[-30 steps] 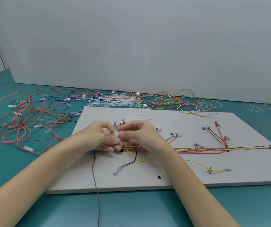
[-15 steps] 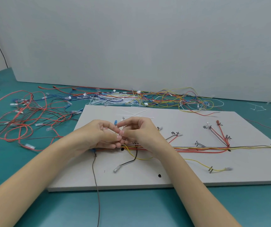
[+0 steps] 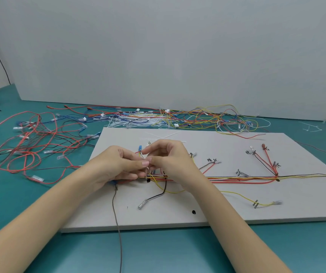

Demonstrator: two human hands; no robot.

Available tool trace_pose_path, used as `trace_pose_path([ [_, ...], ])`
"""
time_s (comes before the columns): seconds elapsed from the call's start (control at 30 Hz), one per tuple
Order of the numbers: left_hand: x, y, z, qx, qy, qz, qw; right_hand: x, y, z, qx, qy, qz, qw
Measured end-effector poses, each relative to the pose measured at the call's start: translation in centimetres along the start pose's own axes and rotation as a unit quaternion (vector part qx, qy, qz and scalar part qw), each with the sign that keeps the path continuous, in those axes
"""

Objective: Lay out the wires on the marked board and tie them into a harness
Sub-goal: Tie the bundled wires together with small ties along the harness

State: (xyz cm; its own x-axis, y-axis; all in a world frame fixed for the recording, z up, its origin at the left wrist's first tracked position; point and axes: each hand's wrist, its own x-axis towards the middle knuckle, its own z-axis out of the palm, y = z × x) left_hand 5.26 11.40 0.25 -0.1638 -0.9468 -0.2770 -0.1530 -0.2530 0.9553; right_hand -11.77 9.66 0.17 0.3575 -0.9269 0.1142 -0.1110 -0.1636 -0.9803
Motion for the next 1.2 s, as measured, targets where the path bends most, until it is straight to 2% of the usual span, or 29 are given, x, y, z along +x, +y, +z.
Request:
trace_pose_path([
  [0.43,0.27,-0.15,-0.19,-0.010,0.001,-0.014,1.000,0.00,0.00,0.27,-0.021,0.014,-0.014,1.000],
  [1.2,0.00,0.03,0.01,-0.004,0.004,-0.007,1.000,0.29,0.43,0.17,-0.036,-0.007,-0.048,0.998],
])
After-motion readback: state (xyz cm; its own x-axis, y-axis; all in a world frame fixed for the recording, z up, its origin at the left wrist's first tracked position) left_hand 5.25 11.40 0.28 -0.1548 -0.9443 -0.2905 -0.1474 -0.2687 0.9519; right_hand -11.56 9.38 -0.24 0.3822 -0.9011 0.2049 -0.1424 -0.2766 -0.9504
